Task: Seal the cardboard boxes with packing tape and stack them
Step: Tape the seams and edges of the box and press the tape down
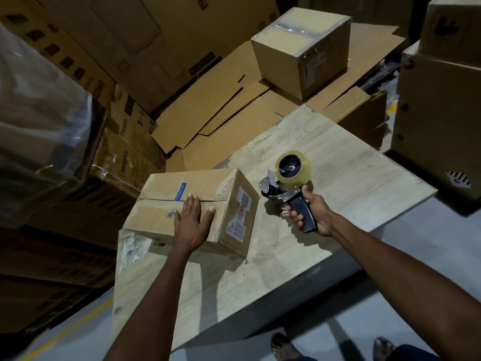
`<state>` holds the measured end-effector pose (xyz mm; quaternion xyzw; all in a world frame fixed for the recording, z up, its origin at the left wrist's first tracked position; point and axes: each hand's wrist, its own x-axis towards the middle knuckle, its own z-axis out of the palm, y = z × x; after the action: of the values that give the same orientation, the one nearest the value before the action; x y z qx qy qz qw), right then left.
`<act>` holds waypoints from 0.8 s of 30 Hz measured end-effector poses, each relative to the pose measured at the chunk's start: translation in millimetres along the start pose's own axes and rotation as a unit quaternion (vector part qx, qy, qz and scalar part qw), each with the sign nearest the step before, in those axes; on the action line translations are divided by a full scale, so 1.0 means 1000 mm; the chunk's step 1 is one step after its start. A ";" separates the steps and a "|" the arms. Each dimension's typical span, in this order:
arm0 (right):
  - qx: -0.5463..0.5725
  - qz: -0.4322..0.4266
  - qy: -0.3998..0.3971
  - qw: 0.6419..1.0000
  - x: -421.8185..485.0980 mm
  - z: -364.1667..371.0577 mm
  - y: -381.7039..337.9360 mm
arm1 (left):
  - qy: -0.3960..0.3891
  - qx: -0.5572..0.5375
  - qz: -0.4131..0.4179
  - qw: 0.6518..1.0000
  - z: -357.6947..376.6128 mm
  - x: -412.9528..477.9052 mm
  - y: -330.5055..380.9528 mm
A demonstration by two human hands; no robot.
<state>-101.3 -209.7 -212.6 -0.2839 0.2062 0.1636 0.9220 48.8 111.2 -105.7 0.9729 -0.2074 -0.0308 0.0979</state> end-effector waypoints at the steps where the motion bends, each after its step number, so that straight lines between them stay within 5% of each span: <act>1: 0.026 -0.004 0.005 1.000 0.002 -0.003 -0.002 | -0.009 -0.001 0.014 1.000 0.002 -0.005 0.005; 12: 0.100 -0.079 0.104 0.986 0.019 -0.013 -0.006 | -0.077 0.040 0.059 0.995 -0.001 -0.021 0.006; 15: 0.027 -0.076 0.217 0.973 0.023 -0.008 -0.006 | -0.091 0.039 0.072 0.992 -0.008 -0.021 -0.004; 17: -0.162 -0.078 0.384 0.906 0.014 -0.003 -0.004 | -0.108 0.044 0.077 0.990 -0.013 -0.023 -0.013; 20: -0.352 -0.183 0.545 0.739 0.003 0.005 0.009 | -0.128 0.053 0.084 0.987 -0.024 -0.033 -0.028; 24: -0.484 -0.440 0.435 0.619 0.015 0.035 0.042 | -0.143 0.049 0.095 0.984 -0.036 -0.049 -0.049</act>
<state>-95.9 -153.5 -212.5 -0.7836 0.3247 -0.3283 0.4157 27.2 181.2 -79.4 0.9381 -0.3115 -0.1500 0.0220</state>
